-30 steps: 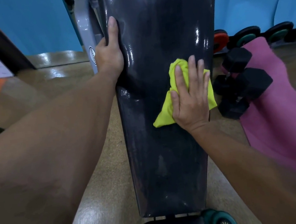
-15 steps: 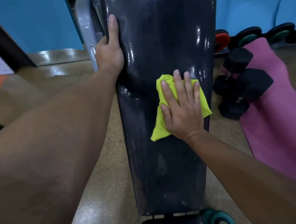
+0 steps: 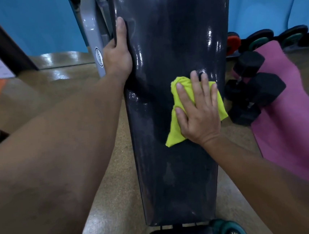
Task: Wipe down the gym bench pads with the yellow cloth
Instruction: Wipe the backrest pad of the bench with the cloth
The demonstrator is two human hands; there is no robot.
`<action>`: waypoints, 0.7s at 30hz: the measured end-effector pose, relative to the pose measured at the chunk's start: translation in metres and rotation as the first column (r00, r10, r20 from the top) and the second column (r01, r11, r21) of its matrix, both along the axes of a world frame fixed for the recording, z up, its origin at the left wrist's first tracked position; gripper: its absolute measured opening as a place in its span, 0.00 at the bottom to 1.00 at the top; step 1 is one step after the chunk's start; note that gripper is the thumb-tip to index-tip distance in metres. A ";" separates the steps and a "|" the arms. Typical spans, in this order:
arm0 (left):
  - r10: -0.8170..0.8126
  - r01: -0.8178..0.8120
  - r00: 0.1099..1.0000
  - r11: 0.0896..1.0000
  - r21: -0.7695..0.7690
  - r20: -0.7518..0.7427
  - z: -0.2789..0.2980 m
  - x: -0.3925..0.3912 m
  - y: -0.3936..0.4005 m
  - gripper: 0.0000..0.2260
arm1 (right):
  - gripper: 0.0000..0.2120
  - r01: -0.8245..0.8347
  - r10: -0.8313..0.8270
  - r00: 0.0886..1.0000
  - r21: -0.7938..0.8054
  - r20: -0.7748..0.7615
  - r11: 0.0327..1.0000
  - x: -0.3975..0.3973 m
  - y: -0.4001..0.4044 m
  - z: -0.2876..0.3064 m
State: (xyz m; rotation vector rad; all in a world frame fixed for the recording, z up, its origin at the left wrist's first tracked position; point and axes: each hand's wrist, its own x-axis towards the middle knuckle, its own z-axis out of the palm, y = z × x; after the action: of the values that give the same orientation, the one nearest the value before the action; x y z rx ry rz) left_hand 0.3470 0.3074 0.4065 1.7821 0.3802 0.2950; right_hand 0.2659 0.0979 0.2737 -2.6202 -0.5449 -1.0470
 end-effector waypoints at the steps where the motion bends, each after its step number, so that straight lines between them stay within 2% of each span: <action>1: 0.000 0.000 1.000 1.000 -0.001 0.003 0.000 -0.001 -0.001 0.25 | 0.27 0.040 -0.040 0.999 0.029 0.003 0.999 0.002 -0.001 0.001; 6: -0.018 0.018 1.000 1.000 0.010 0.019 -0.004 0.001 0.001 0.24 | 0.27 0.186 -0.186 0.982 0.174 -0.018 0.967 0.007 0.039 0.018; 11: -0.007 0.007 1.000 1.000 0.016 0.017 -0.002 0.000 0.001 0.25 | 0.26 0.002 -0.001 1.000 -0.026 0.016 1.000 -0.013 0.055 0.000; 13: -0.003 0.003 1.000 1.000 0.014 0.003 -0.001 0.000 0.001 0.26 | 0.26 -0.025 0.025 1.000 -0.034 0.008 0.999 -0.015 0.036 -0.005; 18: 0.009 -0.009 1.000 1.000 0.030 -0.002 -0.003 0.000 0.001 0.27 | 0.27 0.166 -0.167 0.986 0.124 -0.003 0.978 0.002 0.029 0.007; 21: 0.007 -0.008 1.000 0.999 0.051 0.012 -0.004 -0.001 0.000 0.26 | 0.27 0.154 -0.156 0.988 0.132 0.002 0.979 0.000 0.063 0.014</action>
State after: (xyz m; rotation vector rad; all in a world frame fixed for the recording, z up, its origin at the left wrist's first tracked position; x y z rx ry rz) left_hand 0.3462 0.3076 0.4029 1.8286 0.3742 0.3227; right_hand 0.2656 0.1611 0.2876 -2.5743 -0.2672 -1.1047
